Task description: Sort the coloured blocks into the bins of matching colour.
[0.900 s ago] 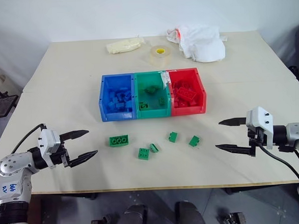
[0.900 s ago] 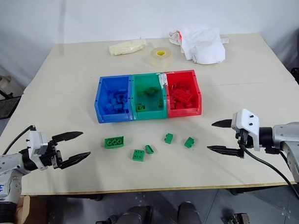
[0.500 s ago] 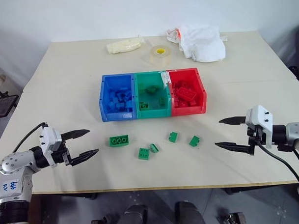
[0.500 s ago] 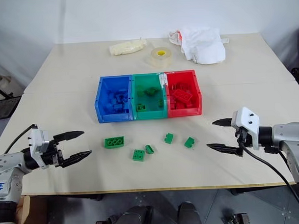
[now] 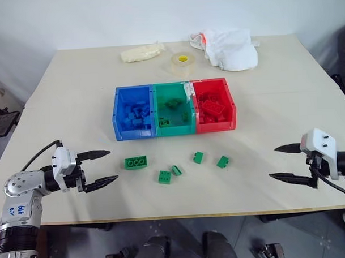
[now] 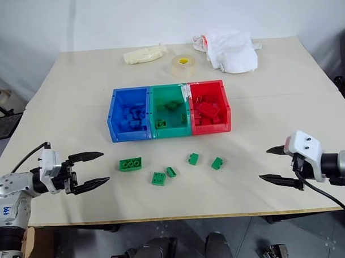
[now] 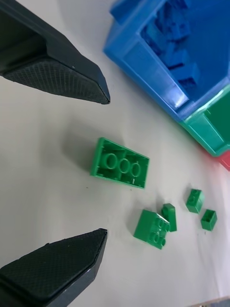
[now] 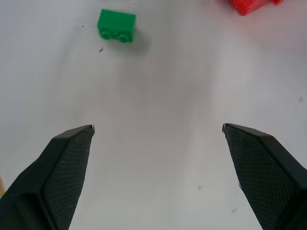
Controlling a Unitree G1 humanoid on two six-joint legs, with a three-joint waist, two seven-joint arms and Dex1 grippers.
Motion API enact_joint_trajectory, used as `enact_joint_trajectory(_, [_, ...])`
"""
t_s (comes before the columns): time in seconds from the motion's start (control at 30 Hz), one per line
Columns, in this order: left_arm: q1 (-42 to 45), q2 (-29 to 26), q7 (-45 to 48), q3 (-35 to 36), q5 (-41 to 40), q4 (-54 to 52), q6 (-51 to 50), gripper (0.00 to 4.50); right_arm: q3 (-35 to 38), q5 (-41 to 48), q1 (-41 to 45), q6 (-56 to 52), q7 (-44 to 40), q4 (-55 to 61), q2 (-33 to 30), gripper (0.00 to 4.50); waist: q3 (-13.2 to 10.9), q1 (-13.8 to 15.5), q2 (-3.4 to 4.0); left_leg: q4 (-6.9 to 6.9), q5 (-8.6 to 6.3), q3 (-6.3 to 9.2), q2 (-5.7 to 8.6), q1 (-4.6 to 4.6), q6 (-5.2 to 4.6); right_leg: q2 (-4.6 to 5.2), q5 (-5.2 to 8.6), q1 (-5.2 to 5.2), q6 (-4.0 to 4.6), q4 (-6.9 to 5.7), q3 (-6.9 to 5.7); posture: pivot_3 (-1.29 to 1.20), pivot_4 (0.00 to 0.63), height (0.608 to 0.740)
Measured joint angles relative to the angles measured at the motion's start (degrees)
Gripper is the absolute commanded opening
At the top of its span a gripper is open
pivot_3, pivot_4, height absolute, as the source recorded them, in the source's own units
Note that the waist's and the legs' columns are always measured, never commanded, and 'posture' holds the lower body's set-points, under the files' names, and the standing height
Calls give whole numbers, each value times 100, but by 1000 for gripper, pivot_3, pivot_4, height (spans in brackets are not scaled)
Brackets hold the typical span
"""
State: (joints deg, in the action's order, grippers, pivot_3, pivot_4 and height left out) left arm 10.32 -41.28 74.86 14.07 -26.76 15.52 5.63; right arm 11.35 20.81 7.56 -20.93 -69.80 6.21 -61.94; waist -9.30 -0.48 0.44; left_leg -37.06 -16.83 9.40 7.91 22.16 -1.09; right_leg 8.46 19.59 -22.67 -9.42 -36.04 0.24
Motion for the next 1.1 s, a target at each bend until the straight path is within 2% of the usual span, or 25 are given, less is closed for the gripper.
enact_joint_trajectory(0.3, [-476, 243, -204, 89, -186, -747, -126, 4383, -1512, -199, 1502, -302, -70, -14, 716, 4500, -11, 31, -14, -1, -8, -3, -1, 4, -3, 0, -2, -5, -2, 2, 2, 0, 150, 740])
enact_joint_trajectory(0.47, [-1091, 265, -408, 185, -333, -1419, -312, 4383, -2153, -597, 2099, -46, -344, -634, 1023, 4500, -15, 36, -19, 1, -11, -3, -3, 4, -1, -1, -2, -11, -1, 0, 3, 0, 150, 740])
enact_joint_trajectory(0.63, [-1312, 277, -634, 313, -370, -1711, -398, 4383, -2525, -939, 2496, 520, -645, -1425, 1415, 4500, -17, 43, -22, -4, -11, -5, -3, 4, -1, -5, -2, -9, -1, 0, 4, 0, 150, 740])
enact_joint_trajectory(0.77, [-1352, 356, -781, 320, -383, -1921, -431, 4500, -2682, -1105, 2622, 786, -758, -1805, 1568, 3622, -17, 41, -21, -2, -12, -6, -2, 3, -2, -6, -2, -10, -1, -1, 4, 0, 150, 740])
enact_joint_trajectory(0.87, [-1375, 432, -839, 320, -383, -1944, -431, 4500, -2670, -1140, 2680, 872, -792, -1936, 1644, 2509, -17, 41, -21, -2, -13, -5, -4, 3, 0, -9, -2, -10, -1, -2, 3, 0, 150, 740])
enact_joint_trajectory(0.97, [-1383, 445, -855, 320, -383, -1943, -429, 4500, -2642, -1140, 2634, 930, -812, -1929, 1643, 1636, -17, 40, -21, -3, -13, -6, -5, 3, 1, -9, -2, -11, -1, -2, 3, 0, 150, 740])
enact_joint_trajectory(1.1, [-1330, 472, -853, 291, -382, -1915, -413, 4500, -2474, -1091, 2442, 836, -736, -1734, 1643, 1632, -17, 43, -21, -3, -13, -6, -4, 3, 1, -10, -2, -11, -1, -3, 4, 0, 150, 740])
